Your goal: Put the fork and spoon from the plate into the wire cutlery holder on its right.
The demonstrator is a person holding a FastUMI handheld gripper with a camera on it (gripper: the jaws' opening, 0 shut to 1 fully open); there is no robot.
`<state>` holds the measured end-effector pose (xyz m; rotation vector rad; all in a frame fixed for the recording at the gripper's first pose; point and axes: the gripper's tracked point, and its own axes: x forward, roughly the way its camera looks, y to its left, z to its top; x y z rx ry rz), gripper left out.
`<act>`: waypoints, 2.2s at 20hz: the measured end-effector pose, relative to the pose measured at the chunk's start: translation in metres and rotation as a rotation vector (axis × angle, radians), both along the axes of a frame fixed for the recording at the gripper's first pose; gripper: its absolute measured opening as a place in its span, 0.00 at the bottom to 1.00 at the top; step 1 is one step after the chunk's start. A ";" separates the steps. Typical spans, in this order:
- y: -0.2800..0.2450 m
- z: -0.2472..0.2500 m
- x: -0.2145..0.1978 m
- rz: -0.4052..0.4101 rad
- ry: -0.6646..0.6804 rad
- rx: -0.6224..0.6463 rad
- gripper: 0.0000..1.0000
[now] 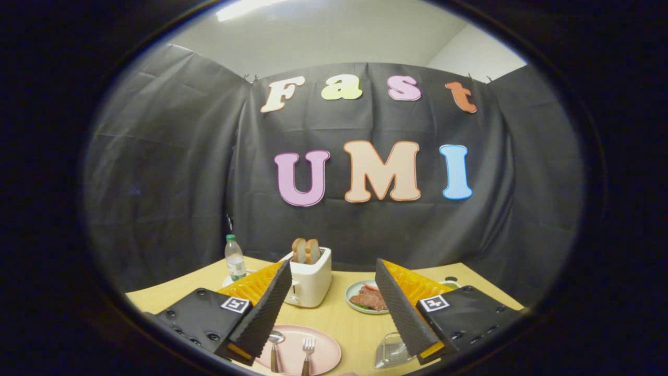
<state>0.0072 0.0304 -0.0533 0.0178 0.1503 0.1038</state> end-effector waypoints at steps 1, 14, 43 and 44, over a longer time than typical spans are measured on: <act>0.002 -0.005 0.000 0.006 0.014 0.002 1.00; 0.029 -0.099 -0.008 0.097 0.237 -0.045 1.00; 0.028 -0.277 -0.051 0.184 0.696 -0.251 0.90; 0.029 -0.280 -0.052 0.192 0.706 -0.261 0.85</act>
